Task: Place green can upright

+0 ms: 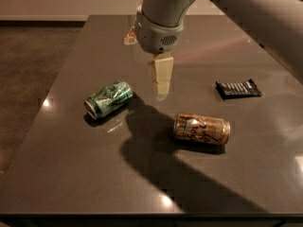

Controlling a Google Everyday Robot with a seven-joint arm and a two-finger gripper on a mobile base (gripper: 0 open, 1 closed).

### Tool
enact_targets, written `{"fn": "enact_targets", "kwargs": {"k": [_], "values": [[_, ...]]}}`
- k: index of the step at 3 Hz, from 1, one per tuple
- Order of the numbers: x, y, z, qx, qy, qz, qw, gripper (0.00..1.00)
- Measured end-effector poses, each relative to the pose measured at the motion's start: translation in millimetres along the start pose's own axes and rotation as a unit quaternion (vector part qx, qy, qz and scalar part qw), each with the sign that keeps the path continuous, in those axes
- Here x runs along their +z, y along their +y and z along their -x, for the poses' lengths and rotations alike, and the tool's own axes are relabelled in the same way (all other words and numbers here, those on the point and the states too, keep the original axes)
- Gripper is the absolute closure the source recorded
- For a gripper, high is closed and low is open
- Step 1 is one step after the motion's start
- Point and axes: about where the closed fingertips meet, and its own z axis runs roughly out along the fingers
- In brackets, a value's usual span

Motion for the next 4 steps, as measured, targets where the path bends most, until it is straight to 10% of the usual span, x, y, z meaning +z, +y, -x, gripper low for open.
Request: {"fn": "enact_targets", "kwargs": {"k": [4], "values": [[71, -4, 56, -0.153, 0.031, 0.081, 0.9845, 0.00]]}}
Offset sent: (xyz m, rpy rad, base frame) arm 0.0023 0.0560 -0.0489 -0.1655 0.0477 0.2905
